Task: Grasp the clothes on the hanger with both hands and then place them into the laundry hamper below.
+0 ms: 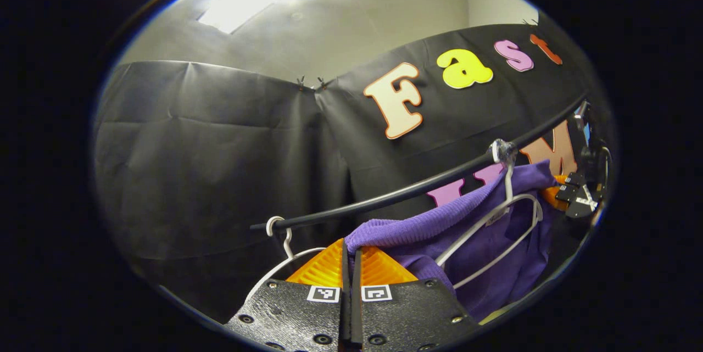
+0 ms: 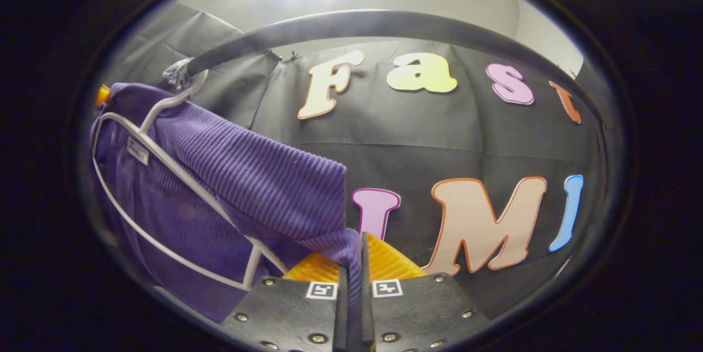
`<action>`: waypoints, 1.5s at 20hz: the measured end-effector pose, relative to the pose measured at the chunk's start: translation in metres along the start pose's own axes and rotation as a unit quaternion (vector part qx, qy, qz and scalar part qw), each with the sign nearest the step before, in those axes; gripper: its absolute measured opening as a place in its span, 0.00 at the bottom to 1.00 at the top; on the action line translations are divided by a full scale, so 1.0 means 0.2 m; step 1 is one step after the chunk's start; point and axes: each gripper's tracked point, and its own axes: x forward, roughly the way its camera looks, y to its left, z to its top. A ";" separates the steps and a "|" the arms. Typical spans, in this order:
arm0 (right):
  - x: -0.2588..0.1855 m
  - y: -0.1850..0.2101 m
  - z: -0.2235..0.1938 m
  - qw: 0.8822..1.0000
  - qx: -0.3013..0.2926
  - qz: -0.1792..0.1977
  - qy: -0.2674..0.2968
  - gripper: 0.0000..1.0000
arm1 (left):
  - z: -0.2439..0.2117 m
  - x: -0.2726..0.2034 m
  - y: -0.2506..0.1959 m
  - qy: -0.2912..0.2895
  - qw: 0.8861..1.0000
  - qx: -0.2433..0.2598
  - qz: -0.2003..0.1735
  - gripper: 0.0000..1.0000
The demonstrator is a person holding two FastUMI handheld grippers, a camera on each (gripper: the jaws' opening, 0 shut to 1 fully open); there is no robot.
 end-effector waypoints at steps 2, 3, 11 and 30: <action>0.00 0.00 -0.01 1.000 -0.001 0.002 0.003 0.08 | -0.04 0.03 0.00 -0.001 1.000 0.010 -0.022 0.00; 0.00 0.00 -0.02 1.000 -0.001 0.004 0.005 0.08 | -0.07 0.05 0.00 0.001 0.999 0.014 -0.031 0.00; 0.04 -0.02 -0.10 1.000 -0.009 -0.004 0.028 0.09 | -0.23 0.18 -0.07 0.010 0.998 -0.003 -0.066 0.00; 0.24 -0.23 -0.10 0.998 0.045 -0.046 0.025 0.09 | -0.25 0.28 -0.27 0.007 0.993 -0.030 -0.116 0.00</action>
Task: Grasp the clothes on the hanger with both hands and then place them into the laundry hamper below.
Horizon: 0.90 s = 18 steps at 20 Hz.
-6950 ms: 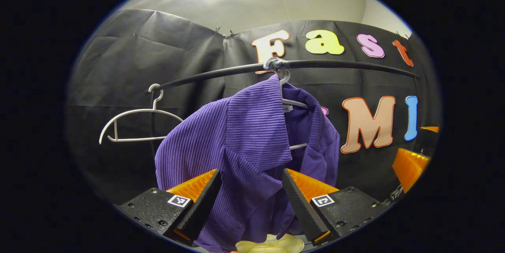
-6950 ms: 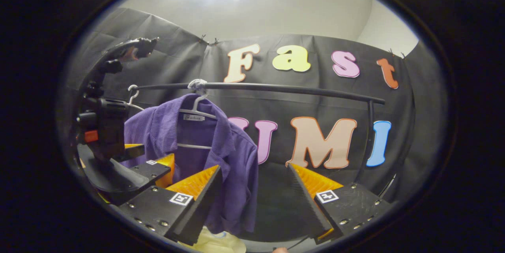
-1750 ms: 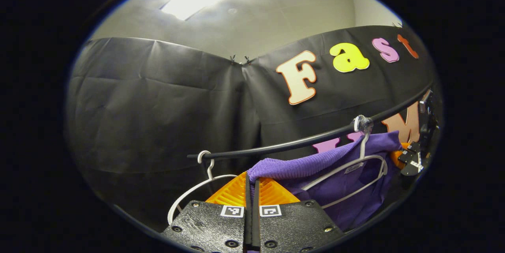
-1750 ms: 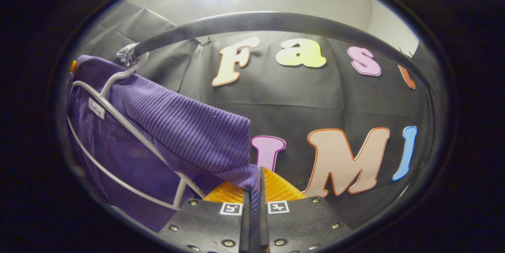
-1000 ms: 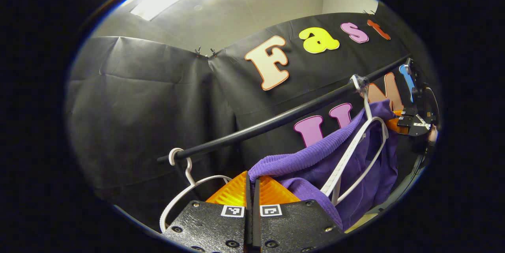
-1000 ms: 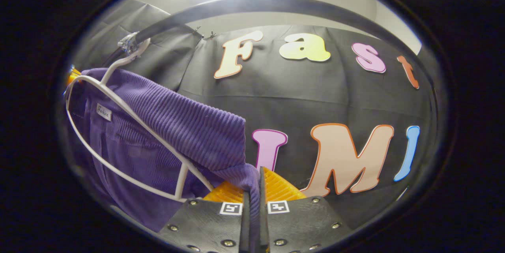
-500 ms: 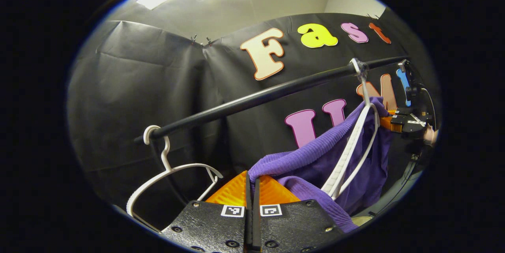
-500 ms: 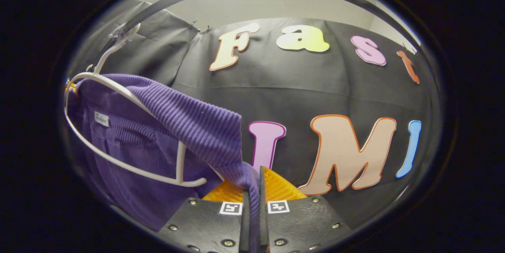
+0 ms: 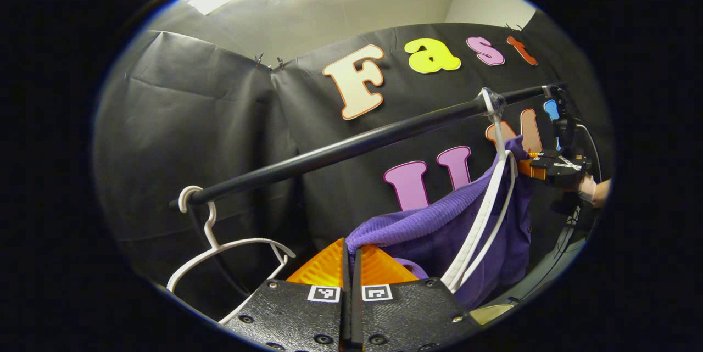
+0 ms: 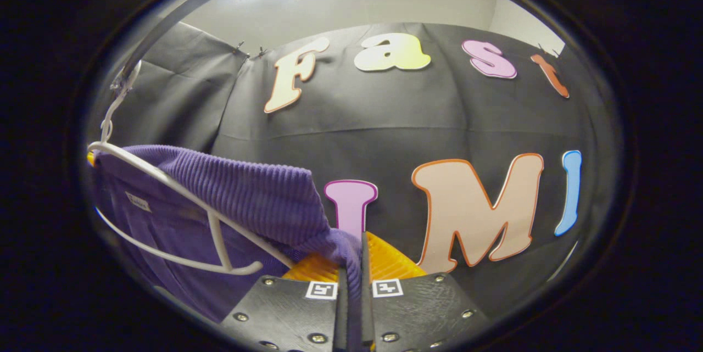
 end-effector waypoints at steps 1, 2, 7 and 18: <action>0.00 -0.01 0.00 1.000 -0.002 -0.001 -0.002 0.09 | 0.00 0.01 -0.01 -0.001 1.000 -0.002 -0.001 0.00; 0.01 -0.01 -0.01 1.000 -0.001 -0.001 -0.002 0.09 | 0.00 0.02 0.00 0.000 1.000 -0.003 -0.001 0.00; 0.01 -0.02 -0.02 1.000 -0.016 -0.005 -0.013 0.09 | 0.02 0.04 -0.01 -0.003 1.000 0.006 0.001 0.00; 0.10 -0.05 -0.14 0.999 0.007 -0.041 -0.016 0.09 | 0.09 0.10 -0.08 -0.021 0.999 0.045 -0.004 0.00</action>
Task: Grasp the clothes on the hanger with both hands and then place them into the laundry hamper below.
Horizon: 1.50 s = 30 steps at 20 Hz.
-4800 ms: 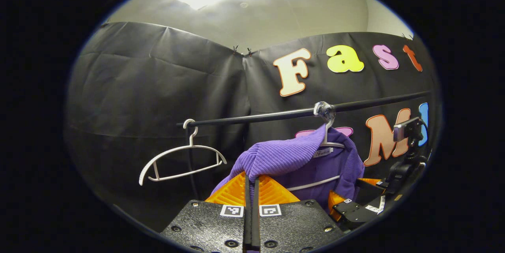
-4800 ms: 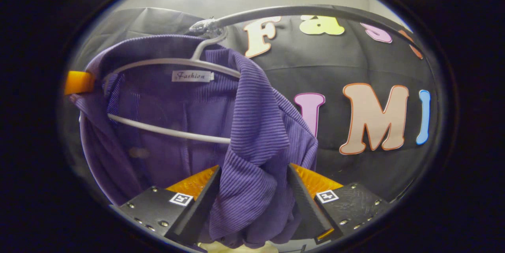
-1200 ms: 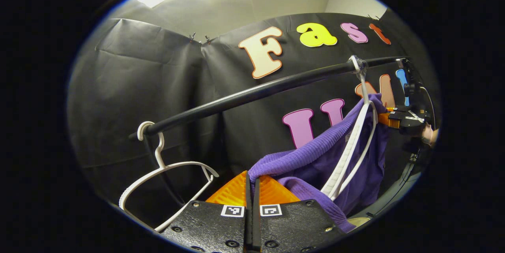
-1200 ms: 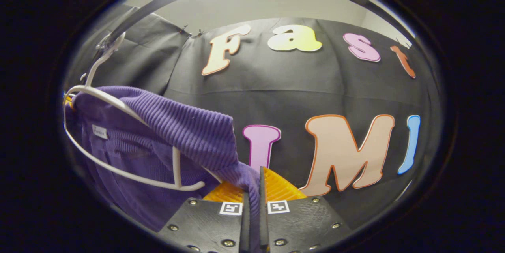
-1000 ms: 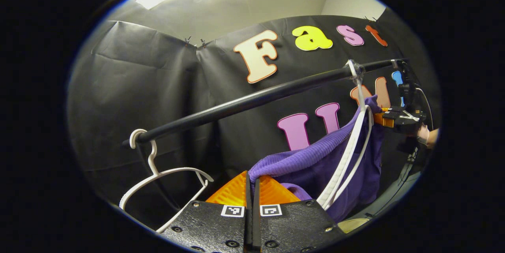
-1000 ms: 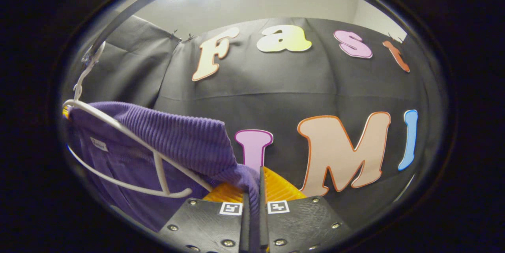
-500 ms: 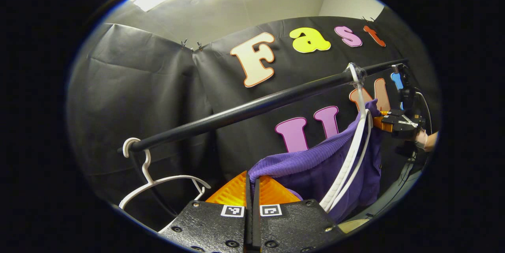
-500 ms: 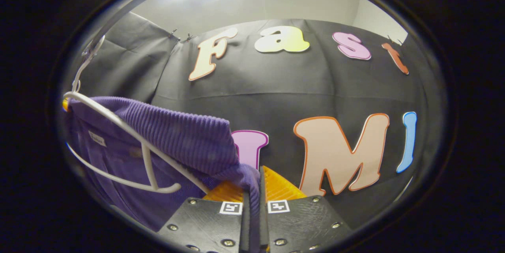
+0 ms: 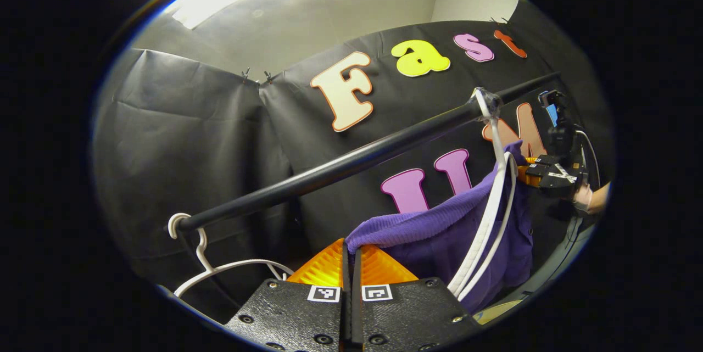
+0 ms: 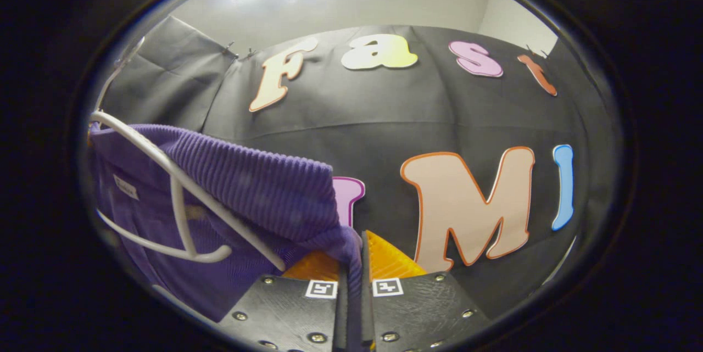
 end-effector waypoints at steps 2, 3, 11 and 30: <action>0.01 0.01 -0.03 1.000 0.007 0.001 0.004 0.09 | 0.00 0.00 -0.01 -0.001 1.000 0.002 -0.001 0.00; 0.02 0.02 -0.06 1.000 0.015 0.002 0.011 0.09 | -0.01 0.00 -0.02 0.000 1.000 -0.001 -0.004 0.00; -0.04 0.07 -0.29 0.996 0.048 0.017 0.078 0.09 | -0.03 0.00 -0.05 0.009 1.000 -0.016 -0.015 0.00; -0.58 0.51 -0.59 0.977 0.035 0.121 0.172 0.09 | -0.34 -0.40 0.17 0.079 0.994 -0.041 0.058 0.00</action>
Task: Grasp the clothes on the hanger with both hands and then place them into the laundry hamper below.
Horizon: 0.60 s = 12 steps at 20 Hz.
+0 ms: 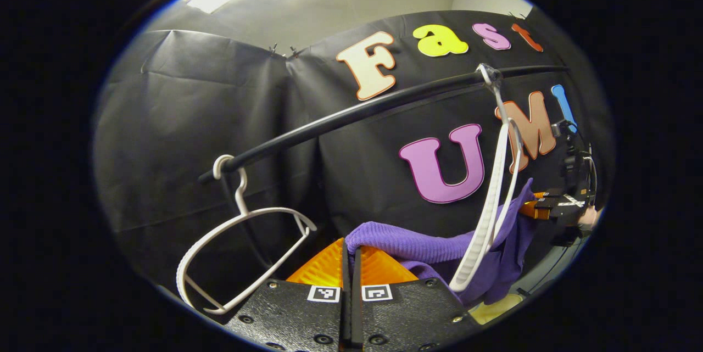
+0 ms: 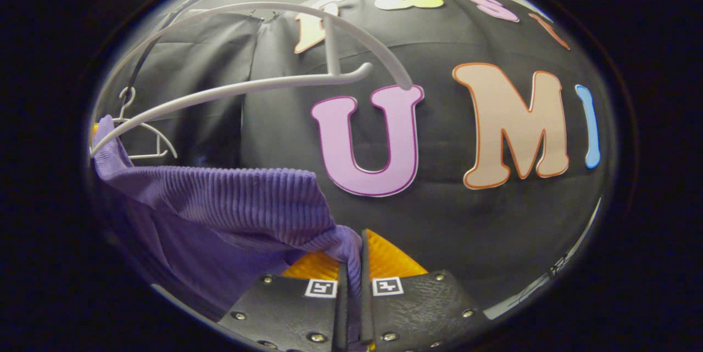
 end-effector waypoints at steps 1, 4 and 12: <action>-0.02 0.03 -0.01 1.000 -0.001 0.007 0.002 0.09 | -0.03 -0.03 0.02 0.005 1.000 -0.001 0.005 0.00; -0.08 0.12 -0.05 1.000 -0.007 0.023 0.009 0.09 | -0.09 -0.11 0.04 0.015 1.000 0.008 0.017 0.00; -0.26 0.27 -0.16 0.998 -0.022 0.056 0.032 0.09 | -0.34 -0.24 -0.26 0.058 0.998 0.011 -0.018 0.00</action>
